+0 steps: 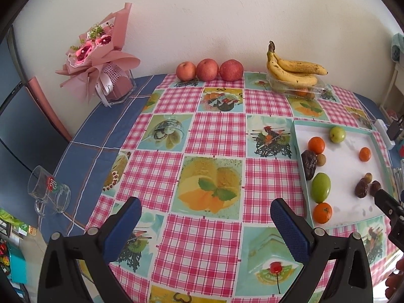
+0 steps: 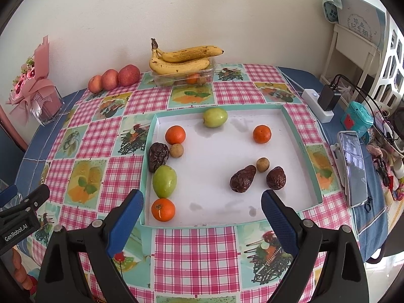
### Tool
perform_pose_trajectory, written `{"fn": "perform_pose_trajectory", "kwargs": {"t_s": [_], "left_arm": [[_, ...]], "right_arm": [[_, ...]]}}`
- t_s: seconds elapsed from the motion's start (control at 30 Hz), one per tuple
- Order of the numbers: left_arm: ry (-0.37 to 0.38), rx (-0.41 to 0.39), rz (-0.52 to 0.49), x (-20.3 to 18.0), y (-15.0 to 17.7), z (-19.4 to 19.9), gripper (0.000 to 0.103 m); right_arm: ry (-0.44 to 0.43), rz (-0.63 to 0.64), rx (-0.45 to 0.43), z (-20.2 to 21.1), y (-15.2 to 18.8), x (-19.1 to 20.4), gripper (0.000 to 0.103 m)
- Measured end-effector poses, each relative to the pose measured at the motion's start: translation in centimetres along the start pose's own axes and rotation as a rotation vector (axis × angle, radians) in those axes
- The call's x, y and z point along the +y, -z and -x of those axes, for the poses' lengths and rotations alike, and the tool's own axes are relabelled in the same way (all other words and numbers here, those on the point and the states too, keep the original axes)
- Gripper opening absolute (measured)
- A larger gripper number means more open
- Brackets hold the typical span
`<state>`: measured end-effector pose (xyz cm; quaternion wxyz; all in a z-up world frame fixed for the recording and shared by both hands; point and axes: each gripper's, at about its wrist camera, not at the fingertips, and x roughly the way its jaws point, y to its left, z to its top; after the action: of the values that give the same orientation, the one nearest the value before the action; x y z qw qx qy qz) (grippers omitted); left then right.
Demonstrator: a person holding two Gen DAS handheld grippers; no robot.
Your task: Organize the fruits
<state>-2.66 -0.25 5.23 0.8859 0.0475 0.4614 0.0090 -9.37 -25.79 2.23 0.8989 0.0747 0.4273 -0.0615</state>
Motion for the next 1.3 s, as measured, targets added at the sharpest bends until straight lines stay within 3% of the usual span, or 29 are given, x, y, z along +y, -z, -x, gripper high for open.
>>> {"fn": "perform_pose_trajectory", "kwargs": {"t_s": [1.3], "left_arm": [[-0.021, 0.009, -0.011, -0.11, 0.07, 0.06, 0.103]], "right_arm": [[0.003, 0.025, 0.002, -0.03, -0.01, 0.19, 0.095]]}}
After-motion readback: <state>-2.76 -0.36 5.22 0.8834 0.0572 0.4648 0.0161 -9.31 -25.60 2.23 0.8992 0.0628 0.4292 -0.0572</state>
